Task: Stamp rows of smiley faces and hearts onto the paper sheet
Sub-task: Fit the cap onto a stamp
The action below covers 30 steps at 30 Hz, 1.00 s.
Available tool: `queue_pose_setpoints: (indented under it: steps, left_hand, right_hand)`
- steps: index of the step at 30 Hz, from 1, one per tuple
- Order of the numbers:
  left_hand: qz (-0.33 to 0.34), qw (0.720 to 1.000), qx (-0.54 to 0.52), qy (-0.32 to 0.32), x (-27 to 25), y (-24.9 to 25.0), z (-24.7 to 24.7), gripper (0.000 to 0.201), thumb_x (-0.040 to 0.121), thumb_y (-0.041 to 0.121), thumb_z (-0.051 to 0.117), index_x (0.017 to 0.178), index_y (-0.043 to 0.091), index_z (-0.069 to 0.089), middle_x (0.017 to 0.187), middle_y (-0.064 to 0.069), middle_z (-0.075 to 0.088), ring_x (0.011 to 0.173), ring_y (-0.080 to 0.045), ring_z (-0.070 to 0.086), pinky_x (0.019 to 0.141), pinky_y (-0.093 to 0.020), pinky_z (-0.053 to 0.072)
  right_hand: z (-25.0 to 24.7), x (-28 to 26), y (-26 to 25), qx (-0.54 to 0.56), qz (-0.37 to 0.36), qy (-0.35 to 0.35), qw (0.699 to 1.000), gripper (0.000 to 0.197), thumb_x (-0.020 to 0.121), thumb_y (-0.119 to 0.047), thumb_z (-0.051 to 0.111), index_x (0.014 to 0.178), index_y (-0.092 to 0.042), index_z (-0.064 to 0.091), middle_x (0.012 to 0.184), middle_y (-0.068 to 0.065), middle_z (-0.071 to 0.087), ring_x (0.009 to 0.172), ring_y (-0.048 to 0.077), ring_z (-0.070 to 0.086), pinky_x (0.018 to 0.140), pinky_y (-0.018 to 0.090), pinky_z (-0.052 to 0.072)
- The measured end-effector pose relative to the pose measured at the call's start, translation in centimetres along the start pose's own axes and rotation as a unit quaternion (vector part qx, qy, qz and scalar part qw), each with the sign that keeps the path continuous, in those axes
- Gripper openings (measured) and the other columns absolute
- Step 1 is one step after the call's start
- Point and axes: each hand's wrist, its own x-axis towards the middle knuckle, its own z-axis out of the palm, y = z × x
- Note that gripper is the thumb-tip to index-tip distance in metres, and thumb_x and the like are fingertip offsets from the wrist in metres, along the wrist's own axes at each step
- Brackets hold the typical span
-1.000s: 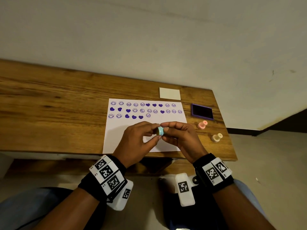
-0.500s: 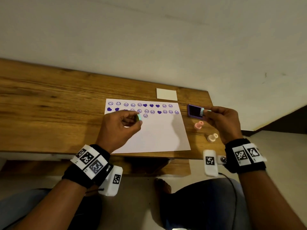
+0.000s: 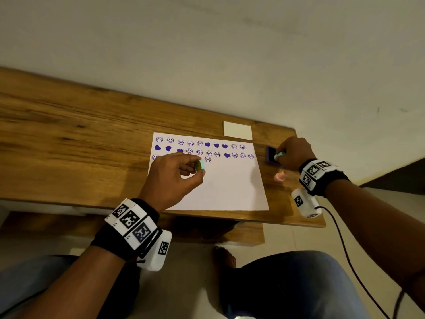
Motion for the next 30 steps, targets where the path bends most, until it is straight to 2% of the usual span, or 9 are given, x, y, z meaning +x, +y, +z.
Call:
queue_pose_setpoints:
  steps: [8,12,15,17,20,22,24,27,30]
  left_hand:
    - [-0.009,1.000,-0.001,0.006,0.4,0.4,0.4,0.032,0.077,0.019,0.078,0.109,0.014,0.072,0.087,0.005,0.071,0.079,-0.001,0.066,0.072,-0.010,0.053]
    - [0.008,1.000,0.005,-0.007,0.1,1.3,0.6,0.033,0.078,0.020,0.077,0.110,0.013,0.072,0.089,0.005,0.071,0.077,-0.001,0.067,0.072,-0.008,0.052]
    - [0.005,0.999,0.032,-0.037,0.1,1.3,0.1,0.035,0.079,0.024,0.075,0.113,0.015,0.070,0.095,0.005,0.071,0.082,-0.003,0.067,0.075,-0.011,0.053]
    - [0.004,0.996,0.063,-0.061,0.2,1.0,-0.3,0.035,0.080,0.024,0.074,0.114,0.016,0.069,0.098,0.004,0.071,0.084,-0.005,0.066,0.078,-0.019,0.055]
    - [-0.007,0.992,0.097,-0.079,0.5,0.4,-0.9,0.036,0.081,0.025,0.073,0.115,0.017,0.069,0.103,0.004,0.070,0.089,-0.008,0.066,0.082,-0.030,0.056]
    - [-0.016,0.988,0.122,-0.091,0.6,-0.1,-1.1,0.036,0.082,0.025,0.072,0.117,0.017,0.068,0.109,0.002,0.070,0.093,-0.010,0.064,0.086,-0.032,0.054]
    - [-0.021,0.980,0.165,-0.105,0.7,-0.3,-1.3,0.036,0.084,0.024,0.070,0.119,0.016,0.066,0.117,0.000,0.068,0.104,-0.015,0.062,0.091,-0.033,0.051]
    - [-0.030,0.963,0.234,-0.130,0.6,-0.6,-1.1,0.036,0.088,0.024,0.065,0.123,0.017,0.062,0.128,-0.002,0.062,0.117,-0.022,0.057,0.098,-0.039,0.047]
    - [-0.051,0.940,0.288,-0.177,0.7,-0.4,-1.1,0.033,0.089,0.027,0.062,0.121,0.021,0.059,0.127,0.000,0.061,0.115,-0.023,0.057,0.095,-0.041,0.047]
  right_hand:
    - [-0.8,0.0,-0.1,-0.015,-0.006,-0.013,1.000,0.025,0.082,-0.017,0.077,0.105,-0.008,0.078,0.114,0.012,0.071,0.104,0.028,0.064,0.074,0.026,0.043]
    - [-1.4,0.0,-0.4,-0.023,-0.006,-0.009,1.000,0.025,0.081,-0.017,0.076,0.105,-0.009,0.078,0.112,0.012,0.072,0.103,0.029,0.065,0.078,0.029,0.050]
    - [-1.5,0.2,-0.8,-0.025,-0.007,-0.027,0.999,0.023,0.080,-0.017,0.078,0.102,-0.010,0.079,0.109,0.012,0.073,0.100,0.029,0.067,0.074,0.027,0.047]
    - [-1.4,0.4,-0.8,-0.006,0.005,-0.035,0.999,0.022,0.080,-0.018,0.079,0.100,-0.011,0.079,0.106,0.012,0.074,0.096,0.028,0.067,0.072,0.026,0.045]
    - [-1.8,-0.1,-1.2,0.080,0.030,0.037,0.996,0.020,0.081,-0.023,0.079,0.098,-0.014,0.079,0.102,0.009,0.075,0.093,0.024,0.067,0.078,0.031,0.051]
    - [-2.4,-1.7,-2.2,0.187,0.030,0.109,0.976,0.019,0.081,-0.025,0.079,0.098,-0.016,0.078,0.096,0.007,0.074,0.090,0.023,0.068,0.080,0.033,0.055]
    - [-2.6,-4.5,-4.2,0.394,0.033,0.117,0.911,0.015,0.080,-0.019,0.080,0.094,-0.015,0.078,0.087,0.005,0.075,0.078,0.018,0.070,0.073,0.032,0.056]
    - [-1.7,-9.7,-7.8,0.688,0.043,0.005,0.725,0.014,0.084,0.002,0.068,0.098,0.000,0.071,0.088,0.008,0.073,0.080,0.017,0.069,0.072,0.027,0.056]
    - [0.0,-13.3,-10.8,0.830,0.096,-0.100,0.540,0.020,0.082,0.003,0.059,0.099,0.001,0.068,0.093,0.011,0.071,0.082,0.017,0.068,0.072,0.022,0.059]
